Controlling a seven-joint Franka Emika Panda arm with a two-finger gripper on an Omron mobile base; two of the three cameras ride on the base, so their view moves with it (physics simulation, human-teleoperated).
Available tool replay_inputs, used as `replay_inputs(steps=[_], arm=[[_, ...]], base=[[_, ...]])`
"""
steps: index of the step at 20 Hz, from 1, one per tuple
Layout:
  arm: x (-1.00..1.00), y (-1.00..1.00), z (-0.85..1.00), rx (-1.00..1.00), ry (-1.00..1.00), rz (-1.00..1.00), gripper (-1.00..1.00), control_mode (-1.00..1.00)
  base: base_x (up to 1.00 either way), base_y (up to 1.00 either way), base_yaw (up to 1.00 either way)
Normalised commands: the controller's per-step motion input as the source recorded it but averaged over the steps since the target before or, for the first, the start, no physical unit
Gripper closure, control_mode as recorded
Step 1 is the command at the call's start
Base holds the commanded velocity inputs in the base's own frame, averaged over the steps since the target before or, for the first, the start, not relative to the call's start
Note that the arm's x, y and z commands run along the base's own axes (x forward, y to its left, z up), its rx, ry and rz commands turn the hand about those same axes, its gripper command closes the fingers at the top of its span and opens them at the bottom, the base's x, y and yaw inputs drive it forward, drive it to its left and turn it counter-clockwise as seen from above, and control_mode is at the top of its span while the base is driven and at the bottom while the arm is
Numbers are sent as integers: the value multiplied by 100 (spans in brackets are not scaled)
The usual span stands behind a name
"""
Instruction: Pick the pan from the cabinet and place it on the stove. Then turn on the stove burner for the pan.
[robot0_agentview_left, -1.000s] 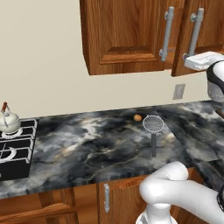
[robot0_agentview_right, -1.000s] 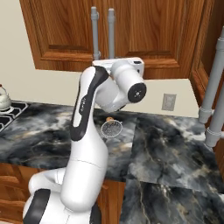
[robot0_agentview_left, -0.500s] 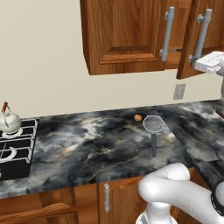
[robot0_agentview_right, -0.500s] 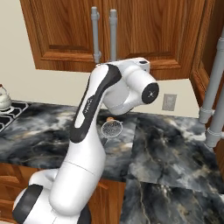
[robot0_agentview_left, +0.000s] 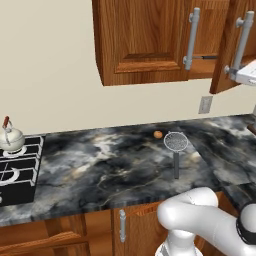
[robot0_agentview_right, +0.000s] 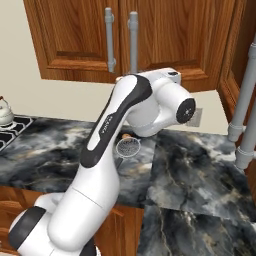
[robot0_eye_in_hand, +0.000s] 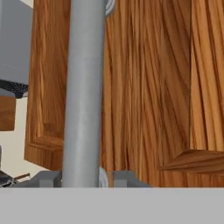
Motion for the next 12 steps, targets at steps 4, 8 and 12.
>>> replay_inputs(steps=[4, 8, 12], arm=[[-22, -38, -5, 0, 0, 0, 100, -100], [-23, -12, -10, 0, -2, 0, -100, -100], [-36, 0, 6, -3, -13, 0, -100, -100]], base=[[0, 0, 0], [0, 0, 0], [0, 0, 0]])
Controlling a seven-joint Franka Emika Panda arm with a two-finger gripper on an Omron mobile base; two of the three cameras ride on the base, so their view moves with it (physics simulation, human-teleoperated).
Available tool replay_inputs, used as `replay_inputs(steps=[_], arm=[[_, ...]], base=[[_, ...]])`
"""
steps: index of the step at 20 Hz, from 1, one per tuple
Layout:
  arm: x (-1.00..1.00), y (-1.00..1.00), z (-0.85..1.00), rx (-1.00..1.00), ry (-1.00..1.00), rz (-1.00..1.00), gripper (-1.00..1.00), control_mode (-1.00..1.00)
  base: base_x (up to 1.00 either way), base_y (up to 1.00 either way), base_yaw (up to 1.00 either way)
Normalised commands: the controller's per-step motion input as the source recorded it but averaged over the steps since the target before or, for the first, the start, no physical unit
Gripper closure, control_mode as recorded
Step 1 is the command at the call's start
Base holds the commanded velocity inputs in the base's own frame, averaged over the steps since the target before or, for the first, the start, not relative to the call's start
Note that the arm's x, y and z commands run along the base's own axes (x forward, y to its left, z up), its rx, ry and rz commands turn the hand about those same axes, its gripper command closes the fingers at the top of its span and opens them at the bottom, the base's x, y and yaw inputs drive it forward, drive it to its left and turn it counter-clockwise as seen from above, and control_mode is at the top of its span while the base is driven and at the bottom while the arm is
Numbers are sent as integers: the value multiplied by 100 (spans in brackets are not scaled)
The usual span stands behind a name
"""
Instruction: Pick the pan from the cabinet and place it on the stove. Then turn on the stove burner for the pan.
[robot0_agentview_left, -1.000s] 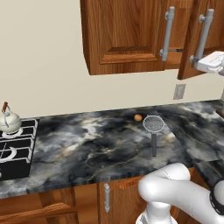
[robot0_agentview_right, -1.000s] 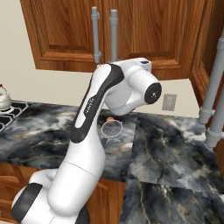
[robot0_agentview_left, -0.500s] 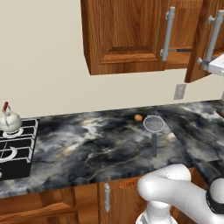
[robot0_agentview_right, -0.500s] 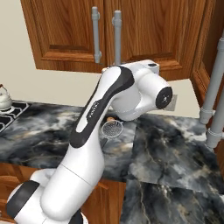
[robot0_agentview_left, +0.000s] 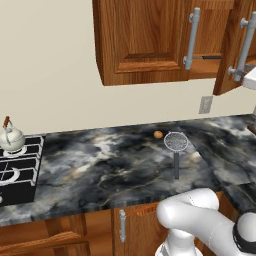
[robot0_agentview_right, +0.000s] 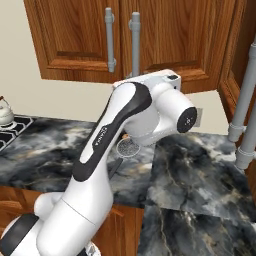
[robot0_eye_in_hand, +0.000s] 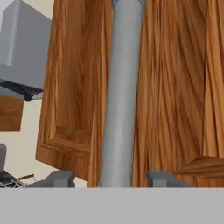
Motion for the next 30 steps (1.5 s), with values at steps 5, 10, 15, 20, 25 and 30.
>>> replay_inputs(steps=[5, 10, 15, 20, 25, 30], arm=[[-37, 0, 16, -8, -8, 0, -100, -100], [-62, 35, 27, -17, -13, -7, -100, -100], [-44, 81, 25, -20, -19, -18, -100, -100], [-3, 87, 0, -23, -6, -26, -100, -100], [11, 68, -4, -24, 7, -36, -100, -100], [42, 38, -11, -21, 15, -40, -100, -100]], base=[[0, 0, 0], [0, 0, 0], [0, 0, 0], [0, 0, 0], [0, 0, 0], [0, 0, 0]])
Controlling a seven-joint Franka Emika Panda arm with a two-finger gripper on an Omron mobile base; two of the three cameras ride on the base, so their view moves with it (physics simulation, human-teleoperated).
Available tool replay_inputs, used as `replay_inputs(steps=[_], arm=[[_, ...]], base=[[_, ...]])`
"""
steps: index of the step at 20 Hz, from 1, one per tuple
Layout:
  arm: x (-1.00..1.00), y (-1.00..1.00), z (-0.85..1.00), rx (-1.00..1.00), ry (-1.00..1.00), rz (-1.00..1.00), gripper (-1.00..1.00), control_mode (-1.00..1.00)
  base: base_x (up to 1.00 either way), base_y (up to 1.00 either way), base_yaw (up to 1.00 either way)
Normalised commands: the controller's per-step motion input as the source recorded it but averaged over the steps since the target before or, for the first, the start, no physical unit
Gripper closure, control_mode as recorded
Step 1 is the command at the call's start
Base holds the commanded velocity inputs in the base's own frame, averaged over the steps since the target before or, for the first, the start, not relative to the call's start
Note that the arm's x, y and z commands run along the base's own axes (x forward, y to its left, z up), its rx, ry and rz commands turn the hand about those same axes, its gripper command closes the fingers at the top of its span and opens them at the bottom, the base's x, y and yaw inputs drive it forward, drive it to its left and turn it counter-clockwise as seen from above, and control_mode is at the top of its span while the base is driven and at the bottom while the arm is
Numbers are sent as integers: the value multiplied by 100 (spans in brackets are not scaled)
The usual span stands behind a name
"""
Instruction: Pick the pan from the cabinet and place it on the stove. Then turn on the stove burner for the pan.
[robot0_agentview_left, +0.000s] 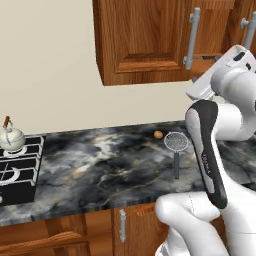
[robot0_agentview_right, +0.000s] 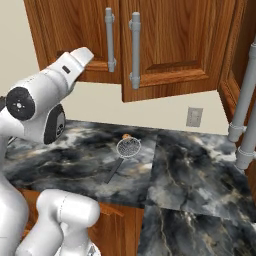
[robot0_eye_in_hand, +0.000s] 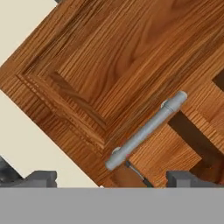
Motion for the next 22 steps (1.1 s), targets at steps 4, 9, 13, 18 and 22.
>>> replay_inputs(steps=[4, 9, 13, 18, 22], arm=[[59, 8, -13, -17, 20, -38, -100, -100], [69, 0, -7, -14, 24, -35, -100, -100], [71, -13, -3, -11, 24, -31, -100, -100], [65, -34, -4, -7, 22, -23, -100, -100], [49, -50, -1, -4, 18, -20, -100, -100]], base=[[0, 0, 0], [0, 0, 0], [0, 0, 0], [0, 0, 0], [0, 0, 0]])
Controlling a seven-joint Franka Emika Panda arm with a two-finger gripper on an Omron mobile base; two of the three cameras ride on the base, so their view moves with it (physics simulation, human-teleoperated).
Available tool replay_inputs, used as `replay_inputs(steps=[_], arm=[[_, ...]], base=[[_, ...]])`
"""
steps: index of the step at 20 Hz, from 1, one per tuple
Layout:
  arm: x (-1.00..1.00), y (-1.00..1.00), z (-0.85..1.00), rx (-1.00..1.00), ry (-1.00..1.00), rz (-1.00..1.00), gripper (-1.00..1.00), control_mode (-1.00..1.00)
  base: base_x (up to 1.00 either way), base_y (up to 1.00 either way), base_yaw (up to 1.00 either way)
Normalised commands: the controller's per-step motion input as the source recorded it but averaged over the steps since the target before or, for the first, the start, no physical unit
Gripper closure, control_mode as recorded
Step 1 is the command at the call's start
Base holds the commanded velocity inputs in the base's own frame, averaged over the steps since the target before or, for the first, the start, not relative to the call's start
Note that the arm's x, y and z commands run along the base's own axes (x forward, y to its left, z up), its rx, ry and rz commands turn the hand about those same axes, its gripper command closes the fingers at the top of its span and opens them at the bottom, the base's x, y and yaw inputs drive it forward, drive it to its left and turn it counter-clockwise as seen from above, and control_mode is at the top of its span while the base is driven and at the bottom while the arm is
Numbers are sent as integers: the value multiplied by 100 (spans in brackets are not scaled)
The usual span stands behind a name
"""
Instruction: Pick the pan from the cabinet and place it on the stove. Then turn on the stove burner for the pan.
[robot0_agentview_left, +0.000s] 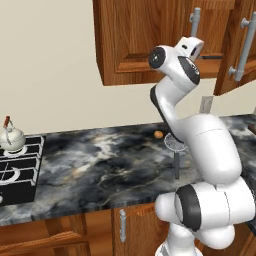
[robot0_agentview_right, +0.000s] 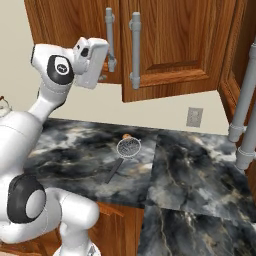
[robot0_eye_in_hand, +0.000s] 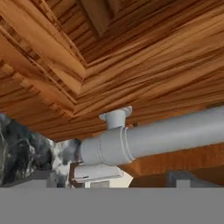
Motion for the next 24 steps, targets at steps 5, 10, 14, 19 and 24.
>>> replay_inputs(steps=[5, 10, 14, 19, 24], arm=[[19, -52, -3, -2, 14, -20, -100, -100], [-40, -56, -6, 0, 0, -24, -100, -100], [-50, -56, -2, 0, 0, -25, -100, -100], [-77, -64, 0, 0, 0, -25, -100, -100], [-93, -74, 0, 0, -1, -24, -100, -100]], base=[[0, 0, 0], [0, 0, 0], [0, 0, 0], [0, 0, 0], [0, 0, 0]])
